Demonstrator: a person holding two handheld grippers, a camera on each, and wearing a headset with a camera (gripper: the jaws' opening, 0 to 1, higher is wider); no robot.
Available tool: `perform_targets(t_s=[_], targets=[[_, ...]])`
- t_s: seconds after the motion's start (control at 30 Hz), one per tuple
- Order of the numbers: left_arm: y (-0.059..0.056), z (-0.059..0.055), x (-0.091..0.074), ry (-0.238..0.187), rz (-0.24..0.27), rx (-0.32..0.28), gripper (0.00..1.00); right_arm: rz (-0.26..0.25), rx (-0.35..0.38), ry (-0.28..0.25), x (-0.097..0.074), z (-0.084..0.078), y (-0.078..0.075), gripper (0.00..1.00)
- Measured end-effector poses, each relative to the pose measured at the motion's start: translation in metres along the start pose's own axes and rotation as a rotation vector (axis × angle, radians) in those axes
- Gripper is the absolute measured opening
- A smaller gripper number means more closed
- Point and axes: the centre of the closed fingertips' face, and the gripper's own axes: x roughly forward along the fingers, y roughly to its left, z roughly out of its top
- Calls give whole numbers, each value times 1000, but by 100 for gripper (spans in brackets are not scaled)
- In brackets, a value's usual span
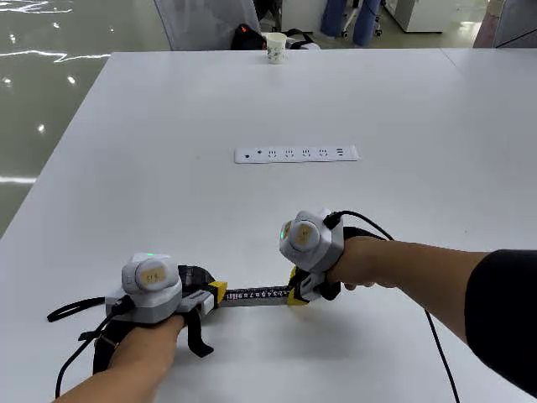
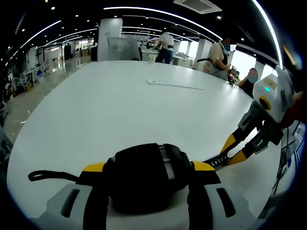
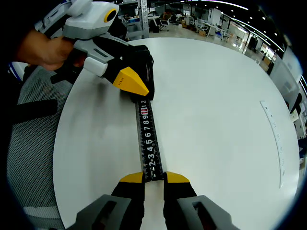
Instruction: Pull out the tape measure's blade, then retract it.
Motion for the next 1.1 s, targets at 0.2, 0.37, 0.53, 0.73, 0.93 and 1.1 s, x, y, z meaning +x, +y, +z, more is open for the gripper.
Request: perform_targets(t_s=[0.2,0.37,0.53,0.73,0.93,1.1], targets=[[-1,-1,0,7,-8,17,62,-1,1,-12,2,3,1,11],[-1,-2,-1,4,-8,16,62,4,4,-14,3,5,1,11],[-2,-2,-1,8,-10,14,62,8,-2,-14,3,6,2,11],[-2,-2,-2,10,-10,15,62,10,-8,-17,5,7,0,11],[-2,-2,-2,10,-15,10,62,10,-4,-29,7,12,0,10],[-2,-2,-2,10,-16,8,62,14,-4,-29,7,13,0,10]])
